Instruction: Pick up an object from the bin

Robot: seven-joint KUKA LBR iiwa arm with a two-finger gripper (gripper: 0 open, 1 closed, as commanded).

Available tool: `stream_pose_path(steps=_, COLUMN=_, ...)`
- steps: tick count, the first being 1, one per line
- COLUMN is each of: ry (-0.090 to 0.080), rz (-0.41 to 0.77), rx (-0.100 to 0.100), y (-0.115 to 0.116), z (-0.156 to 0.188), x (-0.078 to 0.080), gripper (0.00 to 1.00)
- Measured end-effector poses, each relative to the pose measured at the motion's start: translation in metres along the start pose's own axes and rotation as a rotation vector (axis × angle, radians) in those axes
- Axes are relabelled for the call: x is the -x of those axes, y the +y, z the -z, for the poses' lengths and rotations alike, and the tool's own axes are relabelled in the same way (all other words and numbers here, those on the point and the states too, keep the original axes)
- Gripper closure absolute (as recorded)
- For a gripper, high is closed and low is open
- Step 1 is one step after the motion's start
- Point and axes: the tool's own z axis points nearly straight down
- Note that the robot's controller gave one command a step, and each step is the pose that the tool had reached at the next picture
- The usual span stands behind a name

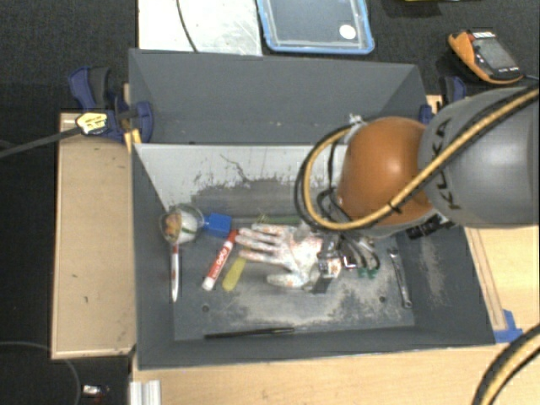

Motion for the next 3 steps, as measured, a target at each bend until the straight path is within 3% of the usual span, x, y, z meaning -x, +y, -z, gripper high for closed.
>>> stream_pose_path(steps=1, ry=-0.01, rz=0.05, rx=0.002, y=-0.039, z=-0.049, x=0.04, gripper=0.0)
stream_pose_path(steps=2, ry=0.007, rz=-0.045, rx=0.002, y=-0.044, z=-0.002, x=0.02, gripper=0.0)
stream_pose_path(steps=3, ry=-0.001, rz=-0.086, rx=-0.002, y=-0.033, z=0.028, x=0.025, gripper=0.0)
